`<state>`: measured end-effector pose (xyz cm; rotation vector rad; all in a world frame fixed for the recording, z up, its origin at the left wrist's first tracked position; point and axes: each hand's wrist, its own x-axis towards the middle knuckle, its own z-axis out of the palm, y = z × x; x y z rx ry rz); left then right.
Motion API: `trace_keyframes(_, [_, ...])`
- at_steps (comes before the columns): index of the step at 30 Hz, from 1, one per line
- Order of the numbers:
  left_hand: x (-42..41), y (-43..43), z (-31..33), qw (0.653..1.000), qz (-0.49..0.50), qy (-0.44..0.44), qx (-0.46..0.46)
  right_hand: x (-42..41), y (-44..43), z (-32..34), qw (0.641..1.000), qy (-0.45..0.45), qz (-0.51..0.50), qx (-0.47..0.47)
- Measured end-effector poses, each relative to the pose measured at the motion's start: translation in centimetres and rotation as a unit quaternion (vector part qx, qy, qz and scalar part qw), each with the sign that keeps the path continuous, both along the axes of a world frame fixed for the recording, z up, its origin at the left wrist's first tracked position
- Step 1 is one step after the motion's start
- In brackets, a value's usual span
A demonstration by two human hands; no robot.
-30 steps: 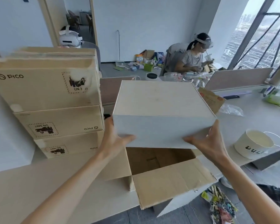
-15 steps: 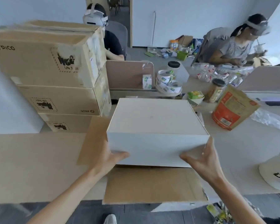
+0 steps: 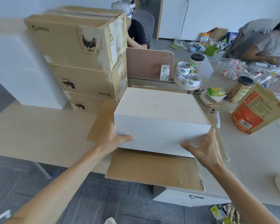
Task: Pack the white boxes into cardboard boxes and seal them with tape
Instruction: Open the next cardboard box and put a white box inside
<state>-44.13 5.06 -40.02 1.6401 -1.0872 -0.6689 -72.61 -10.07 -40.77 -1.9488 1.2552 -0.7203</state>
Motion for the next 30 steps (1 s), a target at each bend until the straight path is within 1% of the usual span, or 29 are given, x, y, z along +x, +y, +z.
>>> trace_keyframes(3, [0.6, -0.5, -0.9, 1.0, 0.006, 0.008, 0.008, 0.1, -0.3, -0.3, 1.0, 0.019, -0.017, 0.004])
trace_keyframes(7, [0.9, -1.8, -2.3, 1.0, 0.007, -0.006, 0.003, 0.3, -0.8, -1.3, 0.997, 0.052, -0.05, 0.028])
trace_keyframes(10, [0.9, -2.4, -4.1, 0.999, 0.029, -0.014, 0.015, 0.3, -1.0, -2.8, 0.993, 0.075, -0.081, 0.048])
trace_keyframes(13, [1.3, -2.3, -6.4, 0.994, 0.038, -0.068, 0.082, 0.1, -1.2, -4.2, 0.989, 0.127, -0.065, 0.046])
trace_keyframes(16, [2.2, -1.9, -7.6, 0.983, -0.027, -0.111, 0.147, -0.4, -1.4, -5.1, 0.977, 0.208, 0.002, 0.04])
trace_keyframes(19, [3.3, -1.6, -7.1, 0.963, -0.077, -0.126, 0.225, -0.3, -1.9, -4.8, 0.972, 0.232, 0.03, 0.027])
trace_keyframes(21, [3.3, -1.4, -6.3, 0.958, -0.071, -0.159, 0.229, -0.1, -2.2, -4.6, 0.969, 0.245, 0.031, 0.019])
trace_keyframes(23, [3.3, -1.1, -5.1, 0.956, -0.037, -0.193, 0.219, 0.2, -2.4, -4.3, 0.968, 0.249, 0.016, 0.003])
trace_keyframes(24, [3.6, -0.8, -4.8, 0.954, -0.005, -0.206, 0.216, 0.2, -2.6, -4.2, 0.968, 0.252, 0.001, 0.0])
trace_keyframes(26, [5.0, -0.2, -4.8, 0.943, 0.064, -0.219, 0.241, -0.2, -3.1, -4.0, 0.965, 0.258, -0.05, 0.007])
trace_keyframes(28, [6.5, 0.3, -4.7, 0.934, 0.126, -0.182, 0.28, -0.9, -3.9, -3.6, 0.96, 0.253, -0.119, 0.034])
trace_keyframes(30, [7.7, 0.3, -4.3, 0.931, 0.157, -0.125, 0.306, -1.9, -4.9, -3.5, 0.95, 0.248, -0.174, 0.082])
